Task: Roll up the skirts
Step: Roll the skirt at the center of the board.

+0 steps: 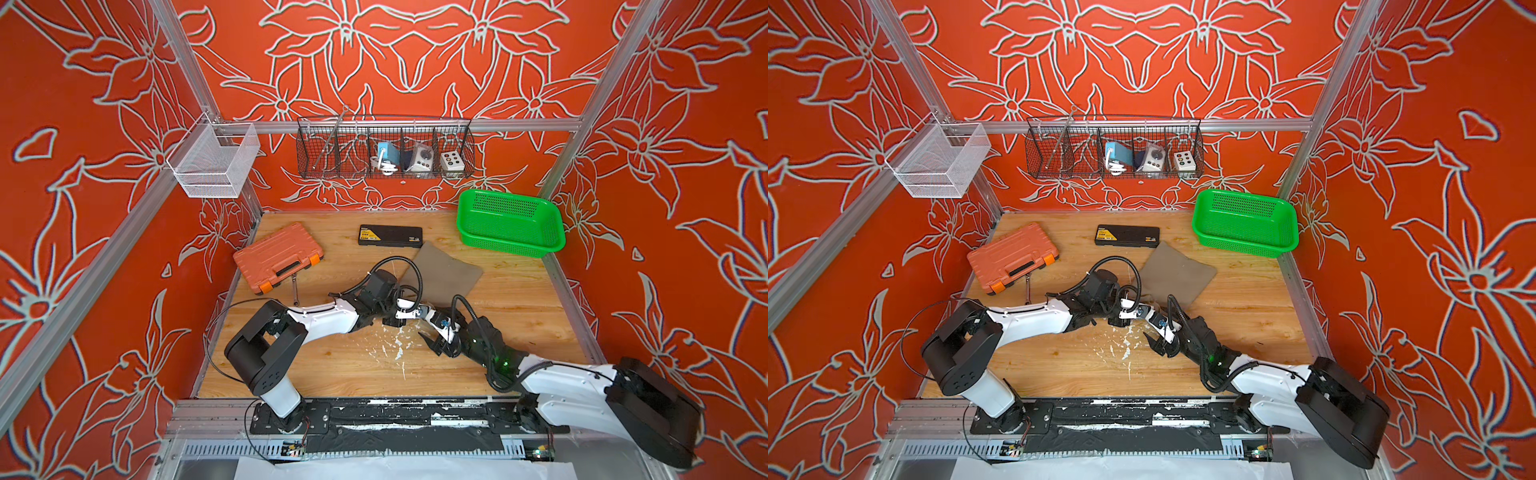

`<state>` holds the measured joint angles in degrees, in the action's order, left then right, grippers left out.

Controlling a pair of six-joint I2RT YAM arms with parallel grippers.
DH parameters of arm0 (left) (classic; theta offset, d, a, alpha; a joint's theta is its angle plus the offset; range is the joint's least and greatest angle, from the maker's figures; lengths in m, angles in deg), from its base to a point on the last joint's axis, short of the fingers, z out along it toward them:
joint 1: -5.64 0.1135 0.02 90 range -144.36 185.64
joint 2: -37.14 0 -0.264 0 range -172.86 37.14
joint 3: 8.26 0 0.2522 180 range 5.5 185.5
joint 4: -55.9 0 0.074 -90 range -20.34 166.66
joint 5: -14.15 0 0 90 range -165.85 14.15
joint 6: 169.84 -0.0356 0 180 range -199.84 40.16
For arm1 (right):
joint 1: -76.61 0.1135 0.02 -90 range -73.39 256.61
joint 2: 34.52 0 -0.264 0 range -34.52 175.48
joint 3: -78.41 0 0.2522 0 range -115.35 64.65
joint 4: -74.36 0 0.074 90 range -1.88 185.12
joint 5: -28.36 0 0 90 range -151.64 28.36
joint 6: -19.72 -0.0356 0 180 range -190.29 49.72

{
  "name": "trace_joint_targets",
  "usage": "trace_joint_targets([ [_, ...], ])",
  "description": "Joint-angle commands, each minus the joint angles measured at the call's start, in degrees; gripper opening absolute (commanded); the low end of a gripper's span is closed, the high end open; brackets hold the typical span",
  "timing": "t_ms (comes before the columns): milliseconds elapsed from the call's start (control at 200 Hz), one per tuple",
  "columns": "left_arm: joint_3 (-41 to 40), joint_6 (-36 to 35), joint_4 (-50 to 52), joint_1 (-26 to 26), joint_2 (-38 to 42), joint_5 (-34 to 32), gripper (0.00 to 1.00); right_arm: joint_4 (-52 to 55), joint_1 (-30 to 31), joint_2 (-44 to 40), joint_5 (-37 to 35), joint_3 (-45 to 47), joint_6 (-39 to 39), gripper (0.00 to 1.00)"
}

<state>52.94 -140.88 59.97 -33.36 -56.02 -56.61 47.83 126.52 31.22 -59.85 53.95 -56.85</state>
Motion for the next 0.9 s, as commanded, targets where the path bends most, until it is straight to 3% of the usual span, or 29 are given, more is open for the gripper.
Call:
trace_joint_targets([
  [0, 0.0, -0.4, 0.5, -0.5, 1.3, 2.4, 0.07, -5.0, 0.3, 1.5, -1.2, -2.3, 1.8, 0.84],
  [330, 0.4, -0.4, 1.2, -0.5, 0.1, 2.5, 0.07, -1.4, 0.3, -3.2, -1.8, -1.6, 4.2, 0.8],
  [440, 0.6, -0.4, 1.3, -0.6, 0.1, 2.5, 0.07, -0.9, 0.3, -1.4, -0.4, -2.2, 3.3, 0.72],
  [741, 0.8, 0.4, 0.6, -0.4, 1.0, 3.2, 0.06, -4.8, 0.3, 3.1, 1.7, -1.5, -0.4, 0.7],
  [816, 0.6, 0.6, 0.5, -0.4, 0.8, 3.4, 0.06, -6.2, 0.3, 4.0, 1.6, -1.6, -1.2, 0.64],
  [896, 0.2, 0.6, 0.1, -0.4, 0.9, 3.6, 0.06, -6.6, 0.3, 4.9, 1.4, -2.2, -1.8, 0.48],
])
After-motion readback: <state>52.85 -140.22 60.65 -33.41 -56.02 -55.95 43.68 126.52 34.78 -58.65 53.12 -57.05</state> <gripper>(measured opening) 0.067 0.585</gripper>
